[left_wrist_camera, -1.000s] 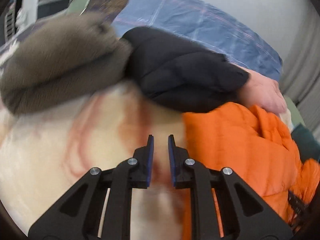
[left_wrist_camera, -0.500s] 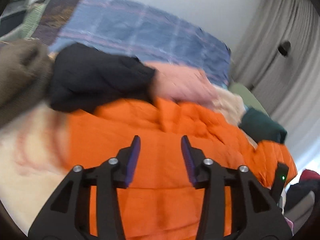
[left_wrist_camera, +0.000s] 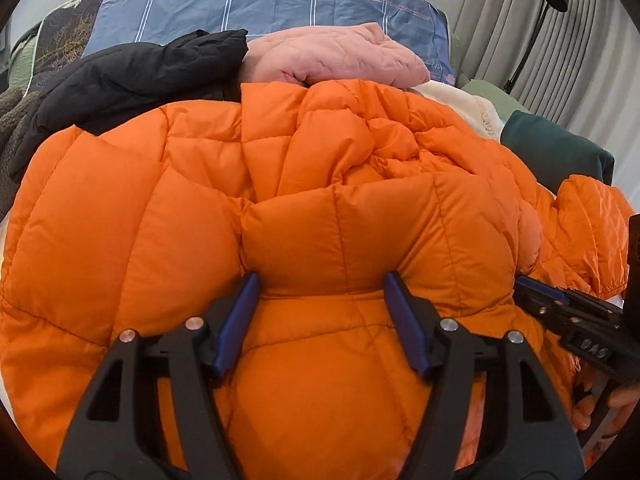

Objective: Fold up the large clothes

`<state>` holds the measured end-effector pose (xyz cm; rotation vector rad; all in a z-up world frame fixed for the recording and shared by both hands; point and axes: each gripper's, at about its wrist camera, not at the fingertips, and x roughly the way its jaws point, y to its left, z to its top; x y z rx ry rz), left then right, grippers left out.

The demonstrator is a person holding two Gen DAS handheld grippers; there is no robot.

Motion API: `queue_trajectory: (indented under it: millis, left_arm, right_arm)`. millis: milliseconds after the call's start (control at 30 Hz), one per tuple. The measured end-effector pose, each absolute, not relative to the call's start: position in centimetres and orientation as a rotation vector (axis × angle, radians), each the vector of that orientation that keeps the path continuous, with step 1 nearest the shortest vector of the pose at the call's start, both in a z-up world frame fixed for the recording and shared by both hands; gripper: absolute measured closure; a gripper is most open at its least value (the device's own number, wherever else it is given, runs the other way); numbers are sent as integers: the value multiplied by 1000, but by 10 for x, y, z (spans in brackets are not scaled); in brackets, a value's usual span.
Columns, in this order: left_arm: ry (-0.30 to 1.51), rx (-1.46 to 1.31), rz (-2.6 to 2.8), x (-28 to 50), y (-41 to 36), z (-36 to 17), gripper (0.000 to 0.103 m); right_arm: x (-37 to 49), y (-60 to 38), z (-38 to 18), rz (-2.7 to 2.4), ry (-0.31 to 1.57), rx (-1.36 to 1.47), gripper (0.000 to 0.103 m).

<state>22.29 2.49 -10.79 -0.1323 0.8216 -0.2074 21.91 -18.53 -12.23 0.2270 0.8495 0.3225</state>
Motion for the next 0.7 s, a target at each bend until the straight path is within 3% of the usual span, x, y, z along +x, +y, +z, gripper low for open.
queue_trajectory:
  millis: [67,167,400,700]
  left_arm:
    - [817,-136,-208,228,25,-107,36]
    - [812,-144,-215,227,30,-106,34]
    - [810,-145,-220,227,30,-105,32]
    - [802,-168,-243,225,32,-104,24]
  right_arm:
    - [204,-206,-110,304,826,309,76]
    - [169,-237,-85,243,751,365,55]
    - [61,-362,-20,20,420,629,29]
    - [45,-483,-89,-141,384,1377,25]
